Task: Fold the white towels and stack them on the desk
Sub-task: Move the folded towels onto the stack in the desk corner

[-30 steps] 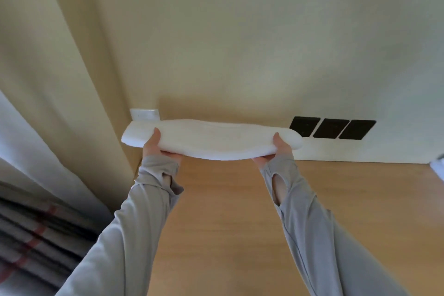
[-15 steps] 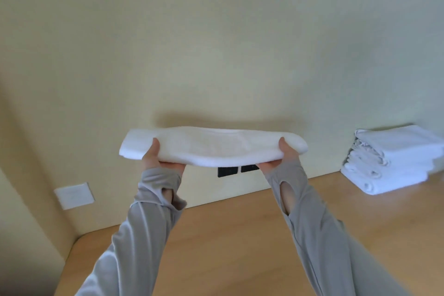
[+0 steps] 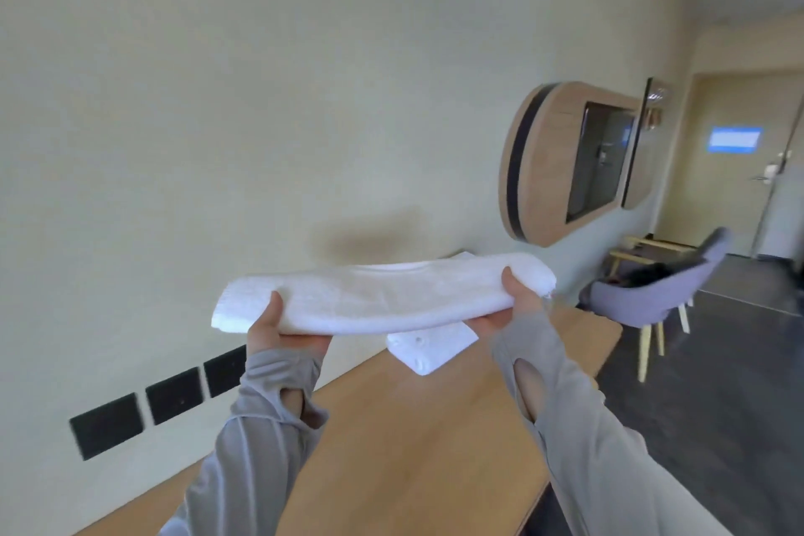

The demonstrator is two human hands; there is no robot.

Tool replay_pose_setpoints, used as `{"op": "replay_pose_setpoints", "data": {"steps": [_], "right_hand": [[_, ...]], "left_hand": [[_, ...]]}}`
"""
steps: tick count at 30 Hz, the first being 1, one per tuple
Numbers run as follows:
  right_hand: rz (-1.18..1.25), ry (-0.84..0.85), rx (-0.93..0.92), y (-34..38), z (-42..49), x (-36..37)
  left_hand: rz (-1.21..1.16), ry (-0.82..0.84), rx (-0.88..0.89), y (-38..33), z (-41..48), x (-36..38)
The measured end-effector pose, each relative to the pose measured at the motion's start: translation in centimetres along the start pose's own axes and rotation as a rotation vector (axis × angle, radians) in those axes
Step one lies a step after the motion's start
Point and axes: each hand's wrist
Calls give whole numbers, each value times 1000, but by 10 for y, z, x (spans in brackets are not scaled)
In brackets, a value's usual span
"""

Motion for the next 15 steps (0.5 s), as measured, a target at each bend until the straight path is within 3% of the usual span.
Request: {"op": "replay_pose_setpoints", "data": {"steps": [7,15], "right_hand": [[106,-85,-134,126,36,-38],[79,-127,-179,199,137,-74]], "left_hand": [[79,146,-76,96,43,87],[128,190,-173,184,128,136]]}}
Point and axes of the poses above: each hand's wrist, its own z-axis towards the middle knuckle, its own x-axis out of the palm, y = z × x, and after that the axes turned 14 degrees about z, right-handed
